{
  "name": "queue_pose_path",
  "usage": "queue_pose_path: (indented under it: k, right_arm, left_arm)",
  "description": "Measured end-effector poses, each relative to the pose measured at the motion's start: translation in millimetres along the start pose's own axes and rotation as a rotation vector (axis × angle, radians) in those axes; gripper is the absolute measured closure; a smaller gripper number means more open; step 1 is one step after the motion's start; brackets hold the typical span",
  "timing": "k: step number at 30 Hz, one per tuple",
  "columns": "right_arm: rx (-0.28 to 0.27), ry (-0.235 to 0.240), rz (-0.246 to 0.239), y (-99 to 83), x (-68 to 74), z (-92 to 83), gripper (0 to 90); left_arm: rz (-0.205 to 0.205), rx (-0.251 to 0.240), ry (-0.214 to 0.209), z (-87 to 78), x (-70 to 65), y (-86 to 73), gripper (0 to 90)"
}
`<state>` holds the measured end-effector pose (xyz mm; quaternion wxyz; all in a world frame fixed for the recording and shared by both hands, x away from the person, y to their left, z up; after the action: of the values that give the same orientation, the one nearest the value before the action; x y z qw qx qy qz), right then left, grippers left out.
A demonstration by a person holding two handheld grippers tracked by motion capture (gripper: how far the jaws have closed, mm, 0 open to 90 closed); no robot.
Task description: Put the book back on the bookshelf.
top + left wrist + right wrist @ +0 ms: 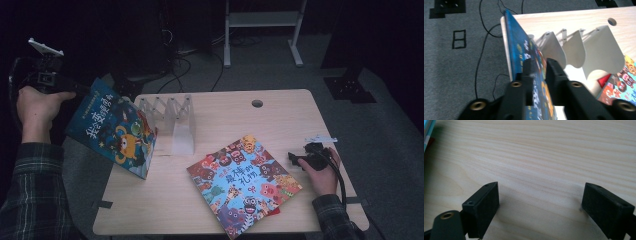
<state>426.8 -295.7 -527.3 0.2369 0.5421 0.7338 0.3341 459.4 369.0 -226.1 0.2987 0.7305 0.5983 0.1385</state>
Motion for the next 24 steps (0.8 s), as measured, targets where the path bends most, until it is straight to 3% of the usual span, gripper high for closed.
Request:
queue_pose_path:
  k: [2,4,5,13,24]
  right_arm:
    - [0.000,0.000,0.000,0.0,0.0,0.0,13.6]
    - [-0.001,0.000,0.001,0.0,0.0,0.1,13.6]
    - [0.000,0.001,0.000,0.0,0.1,0.1,13.5]
    - [-0.001,0.001,0.000,0.2,0.2,0.3,13.5]
    - [-0.001,0.001,0.000,0.2,0.2,0.3,13.5]
  left_arm:
    - [0.010,0.009,-0.009,0.5,-2.8,-0.5,88.3]
    - [0.021,0.019,-0.027,0.7,-9.0,-1.9,89.9]
    - [0.037,0.041,-0.043,2.4,-15.8,-4.5,90.0]
    - [0.083,0.051,-0.091,12.5,-36.6,-14.3,89.9]
    - [0.142,0.095,-0.142,44.1,-68.5,-39.4,89.7]
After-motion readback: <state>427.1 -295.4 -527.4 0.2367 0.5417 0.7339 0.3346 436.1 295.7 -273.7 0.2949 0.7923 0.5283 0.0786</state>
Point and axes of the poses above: each handheld gripper's, and its own axes: z roughly forward along the jaws, y roughly out of its top, x roughly to its left, the point moved 6 cm from there along z, roughly forward along the jaws, and after that the axes turned 1 degree about -x, right-handed, at the moved point
